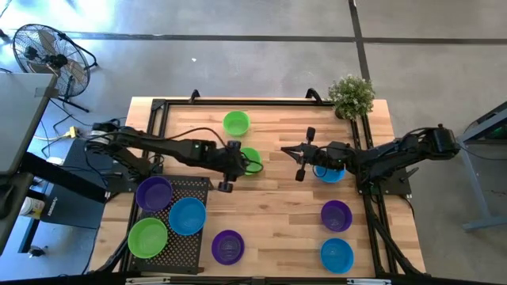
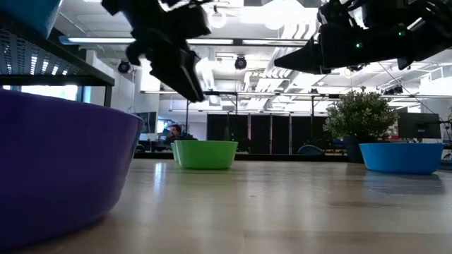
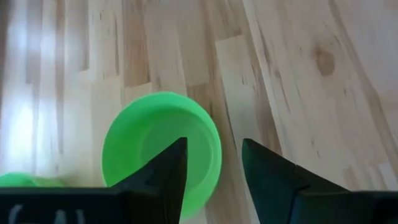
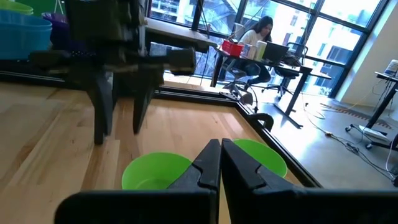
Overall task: Pick & Place Mini bowls
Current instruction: Stack the green bowl on the other green bowls on the shelf
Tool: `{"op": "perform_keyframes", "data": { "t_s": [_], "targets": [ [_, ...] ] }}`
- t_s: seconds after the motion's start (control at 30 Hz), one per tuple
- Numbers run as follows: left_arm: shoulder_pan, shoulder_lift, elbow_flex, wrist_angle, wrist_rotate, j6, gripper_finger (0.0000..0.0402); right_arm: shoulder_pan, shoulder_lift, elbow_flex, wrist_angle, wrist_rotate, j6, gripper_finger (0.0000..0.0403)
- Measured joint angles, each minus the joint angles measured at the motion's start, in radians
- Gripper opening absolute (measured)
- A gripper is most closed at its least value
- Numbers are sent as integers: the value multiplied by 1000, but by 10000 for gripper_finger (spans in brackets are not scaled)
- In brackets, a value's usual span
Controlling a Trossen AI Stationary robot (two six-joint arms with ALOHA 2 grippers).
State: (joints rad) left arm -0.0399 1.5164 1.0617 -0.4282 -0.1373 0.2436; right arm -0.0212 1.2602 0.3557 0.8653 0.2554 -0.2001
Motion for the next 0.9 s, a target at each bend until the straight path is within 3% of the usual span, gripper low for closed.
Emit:
{"op": "perform_keyframes", "data": {
  "t_s": [0.4,0.63,0.9],
  "targets": [
    [17,141,81,-17,18,-46,209,0,0,0,-1,0,0,2],
    [84,190,90,-9,101,-76,211,0,0,0,-1,-1,1,1],
    [106,242,90,10,128,-90,211,0,0,0,-1,-3,1,1]
  ]
}}
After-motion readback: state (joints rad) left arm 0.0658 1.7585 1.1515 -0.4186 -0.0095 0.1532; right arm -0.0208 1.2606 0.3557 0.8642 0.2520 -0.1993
